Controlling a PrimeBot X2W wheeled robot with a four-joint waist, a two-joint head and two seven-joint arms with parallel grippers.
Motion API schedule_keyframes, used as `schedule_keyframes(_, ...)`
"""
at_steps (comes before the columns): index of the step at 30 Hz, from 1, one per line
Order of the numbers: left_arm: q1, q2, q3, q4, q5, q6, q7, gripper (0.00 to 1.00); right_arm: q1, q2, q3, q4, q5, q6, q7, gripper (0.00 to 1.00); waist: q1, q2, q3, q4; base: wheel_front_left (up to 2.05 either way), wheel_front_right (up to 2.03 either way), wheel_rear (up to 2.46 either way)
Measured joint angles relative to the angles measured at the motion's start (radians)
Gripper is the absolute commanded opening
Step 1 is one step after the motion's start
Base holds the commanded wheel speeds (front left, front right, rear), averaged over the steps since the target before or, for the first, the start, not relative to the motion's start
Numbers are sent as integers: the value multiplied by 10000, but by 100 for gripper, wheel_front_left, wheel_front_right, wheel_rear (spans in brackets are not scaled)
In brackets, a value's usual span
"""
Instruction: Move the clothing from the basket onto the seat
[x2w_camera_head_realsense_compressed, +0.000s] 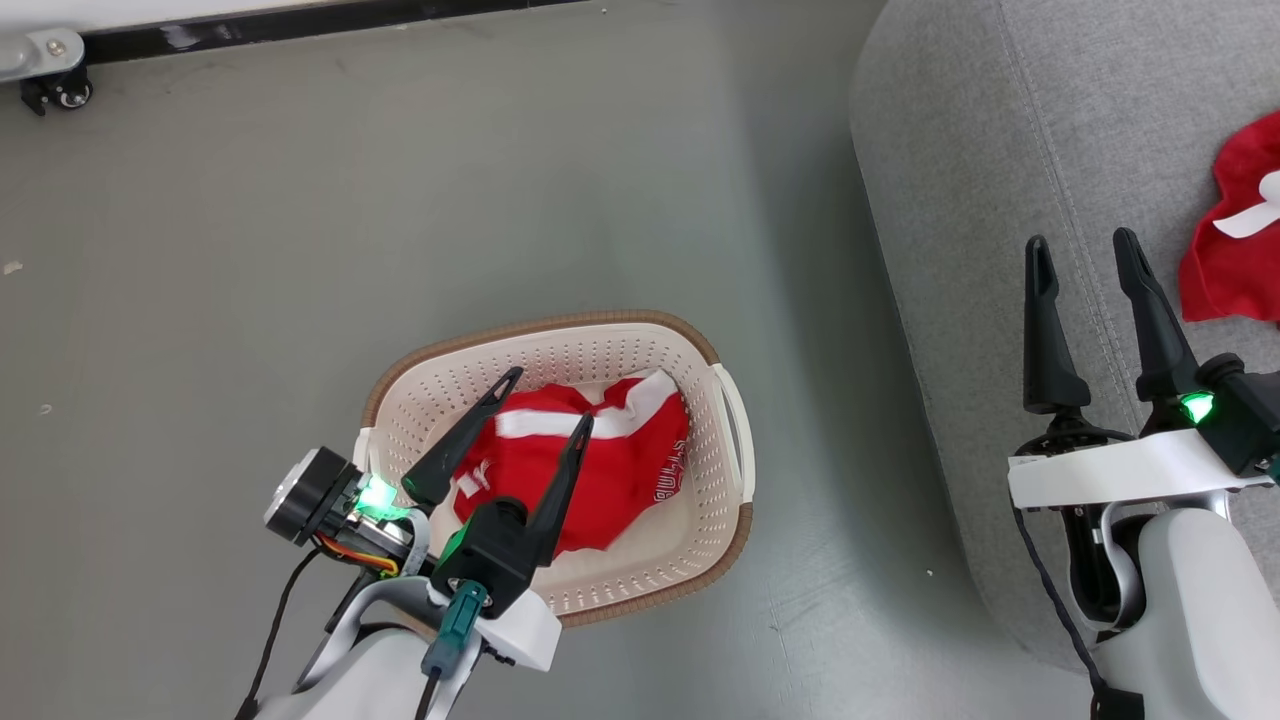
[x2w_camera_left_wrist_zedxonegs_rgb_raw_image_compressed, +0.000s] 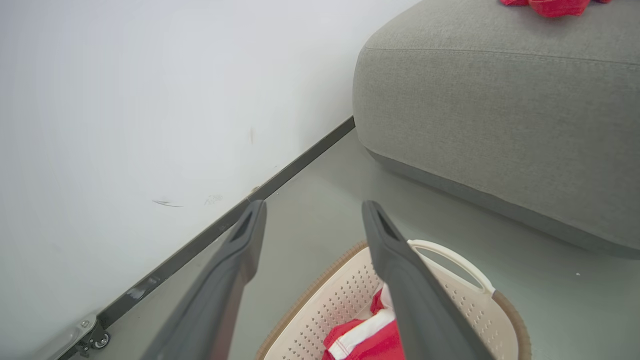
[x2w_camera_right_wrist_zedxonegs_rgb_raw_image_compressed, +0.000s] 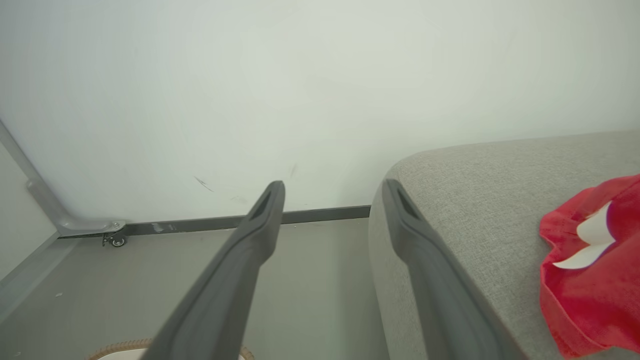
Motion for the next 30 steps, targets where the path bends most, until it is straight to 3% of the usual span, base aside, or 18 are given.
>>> schedule_keyframes(14, 284, -23, 516, -1300, -464, 378, -6, 100, 26, 0, -13, -201, -171, 0, 144, 100, 0, 0, -393, 160, 0, 0, 0)
schedule_keyframes(30, 874, 17, 1952, -1781, -1716, 997, -17, 100, 201, -2, 23, -366, -426, 0, 349, 100, 0, 0, -1175, 284, 0, 0, 0)
